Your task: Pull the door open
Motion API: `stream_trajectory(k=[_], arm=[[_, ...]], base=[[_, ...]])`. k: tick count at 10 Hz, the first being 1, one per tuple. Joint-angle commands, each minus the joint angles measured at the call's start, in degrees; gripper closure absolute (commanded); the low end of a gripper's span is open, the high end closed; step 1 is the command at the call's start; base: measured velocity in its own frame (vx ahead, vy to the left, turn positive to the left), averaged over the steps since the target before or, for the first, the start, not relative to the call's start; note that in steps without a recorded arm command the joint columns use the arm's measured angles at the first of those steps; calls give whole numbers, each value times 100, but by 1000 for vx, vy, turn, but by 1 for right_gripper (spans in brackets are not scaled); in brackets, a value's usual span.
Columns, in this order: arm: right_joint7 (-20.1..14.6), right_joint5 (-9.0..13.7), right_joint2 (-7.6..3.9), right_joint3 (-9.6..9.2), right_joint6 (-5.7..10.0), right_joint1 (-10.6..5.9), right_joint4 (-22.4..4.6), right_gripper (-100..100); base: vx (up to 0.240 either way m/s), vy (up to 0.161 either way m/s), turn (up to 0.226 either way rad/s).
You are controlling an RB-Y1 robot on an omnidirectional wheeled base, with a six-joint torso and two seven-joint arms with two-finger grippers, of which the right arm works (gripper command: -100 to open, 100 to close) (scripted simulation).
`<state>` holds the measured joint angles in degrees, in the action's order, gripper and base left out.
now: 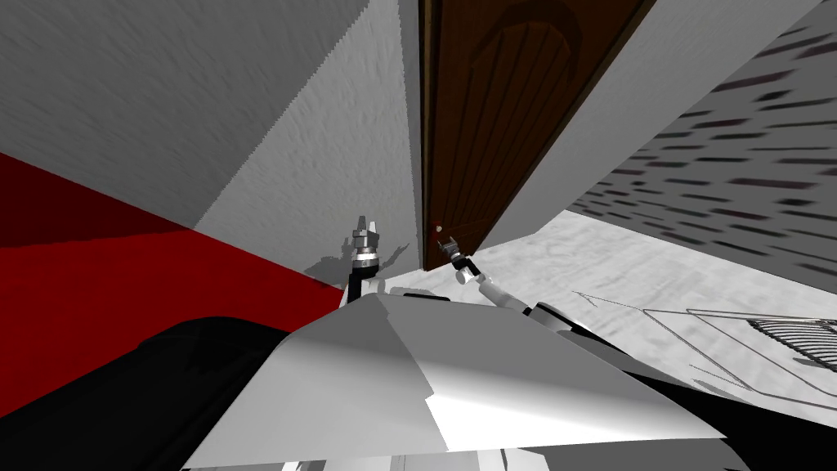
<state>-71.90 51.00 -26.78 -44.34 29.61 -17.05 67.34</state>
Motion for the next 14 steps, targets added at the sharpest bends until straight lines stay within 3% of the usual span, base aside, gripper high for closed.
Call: stream_trajectory(k=[1,4,5,6,8,9,13,14], arm=[[-190,94,-41,-100,17,-112,-169,-100],[-516,292,-145,-281,20,-299,-438,-100],[-429,254,-115,-235,11,-267,-380,-100],[-601,293,-265,-202,102,-261,-506,-100],[-669,307,-330,-185,144,-254,-558,-100],[-823,338,-478,-147,242,-240,-676,-100],[-1140,402,-783,-68,444,-209,-921,-100],[-1266,427,-905,-37,524,-197,-1017,-100]], base=[[88,43,-39],[95,43,-37],[48,20,-7],[50,57,207],[42,59,117],[55,98,244],[80,77,175],[88,71,268]])
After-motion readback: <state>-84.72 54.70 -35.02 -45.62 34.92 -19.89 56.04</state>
